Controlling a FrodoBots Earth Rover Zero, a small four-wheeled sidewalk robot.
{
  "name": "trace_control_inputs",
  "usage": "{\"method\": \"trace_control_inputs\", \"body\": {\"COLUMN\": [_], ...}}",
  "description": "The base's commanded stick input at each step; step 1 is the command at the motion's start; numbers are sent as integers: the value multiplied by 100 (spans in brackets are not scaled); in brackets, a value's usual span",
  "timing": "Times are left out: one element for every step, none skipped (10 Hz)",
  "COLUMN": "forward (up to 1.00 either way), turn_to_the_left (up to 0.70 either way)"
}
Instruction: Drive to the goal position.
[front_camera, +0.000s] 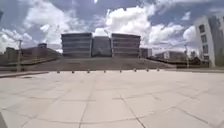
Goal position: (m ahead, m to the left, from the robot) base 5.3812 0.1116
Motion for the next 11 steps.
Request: {"method": "trace_control_inputs", "body": {"forward": [70,70,70,70,70,70,70,70,70,70,70], "turn_to_the_left": [0,0,0,0,0,0,0,1,2,3,2]}}
